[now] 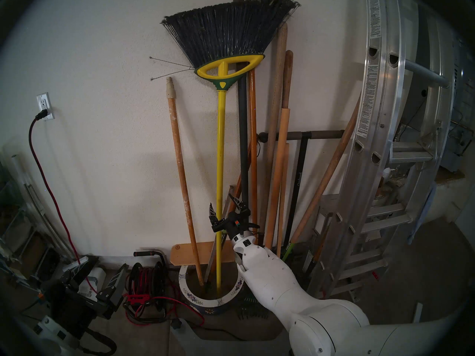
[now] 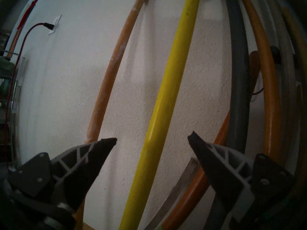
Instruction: Put wooden sticks into the pot
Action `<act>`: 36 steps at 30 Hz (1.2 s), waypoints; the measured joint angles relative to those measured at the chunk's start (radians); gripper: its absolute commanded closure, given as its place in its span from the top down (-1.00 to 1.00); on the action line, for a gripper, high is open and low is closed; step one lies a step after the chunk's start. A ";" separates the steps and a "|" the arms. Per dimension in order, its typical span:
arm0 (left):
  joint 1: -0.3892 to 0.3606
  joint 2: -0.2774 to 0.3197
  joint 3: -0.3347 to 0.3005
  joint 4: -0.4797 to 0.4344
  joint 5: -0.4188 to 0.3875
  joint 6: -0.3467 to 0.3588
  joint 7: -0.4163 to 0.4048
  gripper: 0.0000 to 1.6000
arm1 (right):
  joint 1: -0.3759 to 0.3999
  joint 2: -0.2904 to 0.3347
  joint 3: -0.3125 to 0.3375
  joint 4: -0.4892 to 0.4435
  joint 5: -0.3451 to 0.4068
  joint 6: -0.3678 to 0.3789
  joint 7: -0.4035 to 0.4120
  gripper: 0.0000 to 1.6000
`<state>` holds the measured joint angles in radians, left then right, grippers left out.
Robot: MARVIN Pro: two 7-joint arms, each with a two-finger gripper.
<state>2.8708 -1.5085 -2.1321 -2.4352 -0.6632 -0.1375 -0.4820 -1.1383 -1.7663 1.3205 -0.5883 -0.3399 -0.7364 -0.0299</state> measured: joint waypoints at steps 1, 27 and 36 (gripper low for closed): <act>0.000 -0.001 0.000 0.000 0.000 0.000 0.000 1.00 | -0.006 0.004 -0.004 -0.010 -0.001 -0.005 -0.003 1.00; -0.006 -0.011 -0.003 0.000 0.005 0.007 -0.012 1.00 | -0.202 0.127 -0.088 -0.399 0.047 -0.053 -0.113 1.00; -0.008 -0.015 -0.004 0.000 0.007 0.010 -0.015 1.00 | -0.294 0.170 -0.042 -0.543 0.048 -0.002 -0.150 1.00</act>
<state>2.8625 -1.5238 -2.1364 -2.4352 -0.6565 -0.1278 -0.4972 -1.4319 -1.5961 1.2785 -1.1314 -0.2917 -0.7380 -0.1803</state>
